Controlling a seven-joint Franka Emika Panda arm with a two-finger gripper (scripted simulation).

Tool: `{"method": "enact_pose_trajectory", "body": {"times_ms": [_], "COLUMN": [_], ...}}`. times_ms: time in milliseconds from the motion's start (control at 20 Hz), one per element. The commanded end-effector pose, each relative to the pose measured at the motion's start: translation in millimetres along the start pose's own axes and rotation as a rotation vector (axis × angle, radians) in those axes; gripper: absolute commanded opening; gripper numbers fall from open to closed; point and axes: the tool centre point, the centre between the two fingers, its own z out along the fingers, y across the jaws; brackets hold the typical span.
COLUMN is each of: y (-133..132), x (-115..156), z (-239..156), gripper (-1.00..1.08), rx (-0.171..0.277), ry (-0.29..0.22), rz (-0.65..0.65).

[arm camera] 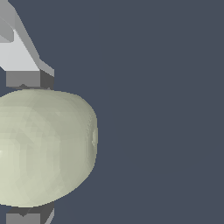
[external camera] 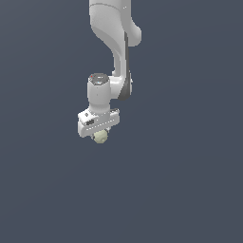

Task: Pick up the object and move it to a goal position.

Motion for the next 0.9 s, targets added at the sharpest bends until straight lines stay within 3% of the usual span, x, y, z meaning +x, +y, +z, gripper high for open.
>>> {"method": "enact_pose_trajectory", "body": {"times_ms": [0,850], "y": [9,60], "x": [11,68], "z": [-10,-79], "gripper": [-1.0,-1.0], "rx": [-0.045,-0.322], "ry": [0.02,0.13], "rz": [0.026,0.181]}}
